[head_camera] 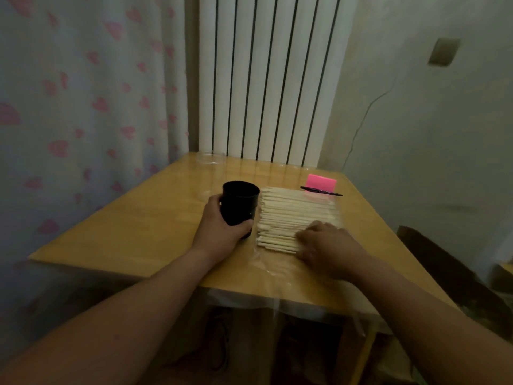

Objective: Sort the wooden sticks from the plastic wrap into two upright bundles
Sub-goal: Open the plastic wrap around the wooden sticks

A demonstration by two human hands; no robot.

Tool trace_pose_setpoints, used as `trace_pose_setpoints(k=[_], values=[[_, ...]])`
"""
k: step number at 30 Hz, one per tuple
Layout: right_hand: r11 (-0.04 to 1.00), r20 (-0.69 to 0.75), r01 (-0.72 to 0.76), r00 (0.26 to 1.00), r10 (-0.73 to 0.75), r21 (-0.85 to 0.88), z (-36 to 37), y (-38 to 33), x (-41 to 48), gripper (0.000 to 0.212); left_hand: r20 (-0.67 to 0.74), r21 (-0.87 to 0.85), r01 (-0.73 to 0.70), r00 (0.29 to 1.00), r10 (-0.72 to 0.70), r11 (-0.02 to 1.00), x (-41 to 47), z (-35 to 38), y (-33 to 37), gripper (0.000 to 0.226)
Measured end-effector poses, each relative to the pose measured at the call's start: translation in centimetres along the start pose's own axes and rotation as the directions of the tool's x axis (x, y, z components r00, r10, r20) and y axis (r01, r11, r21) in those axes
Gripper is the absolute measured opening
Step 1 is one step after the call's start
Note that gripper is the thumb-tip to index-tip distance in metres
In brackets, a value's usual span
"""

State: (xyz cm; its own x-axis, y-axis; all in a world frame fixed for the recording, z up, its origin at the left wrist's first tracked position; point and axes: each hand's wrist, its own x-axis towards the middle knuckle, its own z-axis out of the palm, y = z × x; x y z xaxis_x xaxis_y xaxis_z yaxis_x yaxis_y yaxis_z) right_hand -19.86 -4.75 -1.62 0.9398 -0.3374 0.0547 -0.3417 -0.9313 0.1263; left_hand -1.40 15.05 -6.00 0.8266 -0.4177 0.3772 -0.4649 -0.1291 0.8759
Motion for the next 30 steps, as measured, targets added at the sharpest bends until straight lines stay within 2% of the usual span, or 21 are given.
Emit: trace_pose_setpoints(k=[10,16,21,24,28,30], values=[[0.992,-0.018,0.031,0.999,-0.033,-0.121,-1.2,-1.3,2.0,0.018,0.024,0.051,0.002,1.0,-0.003,0.999,0.0,0.1,0.0,0.089],[0.981,0.115,0.075,0.992,-0.055,-0.179,-1.9,-1.9,2.2,0.033,0.021,0.072,-0.005,1.0,0.003,0.997,0.0,0.2,0.0,0.089],[0.961,0.152,0.113,0.986,-0.075,-0.253,-2.3,-2.8,2.7,0.042,0.016,0.062,0.002,1.0,-0.003,0.998,-0.1,0.1,0.1,0.088],[0.961,0.106,0.105,0.991,-0.08,-0.256,-2.0,-2.9,2.5,0.039,0.015,0.071,-0.002,1.0,0.001,0.997,-0.1,0.2,0.0,0.088],[0.977,-0.03,0.06,0.997,-0.067,-0.205,-1.1,-2.3,1.5,0.028,0.017,0.047,0.004,1.0,-0.005,0.999,0.0,0.1,-0.2,0.09],[0.985,-0.083,0.044,0.995,-0.058,-0.169,-0.5,-2.0,0.9,0.03,0.014,0.044,0.006,1.0,-0.006,0.999,0.0,0.1,-0.2,0.091]])
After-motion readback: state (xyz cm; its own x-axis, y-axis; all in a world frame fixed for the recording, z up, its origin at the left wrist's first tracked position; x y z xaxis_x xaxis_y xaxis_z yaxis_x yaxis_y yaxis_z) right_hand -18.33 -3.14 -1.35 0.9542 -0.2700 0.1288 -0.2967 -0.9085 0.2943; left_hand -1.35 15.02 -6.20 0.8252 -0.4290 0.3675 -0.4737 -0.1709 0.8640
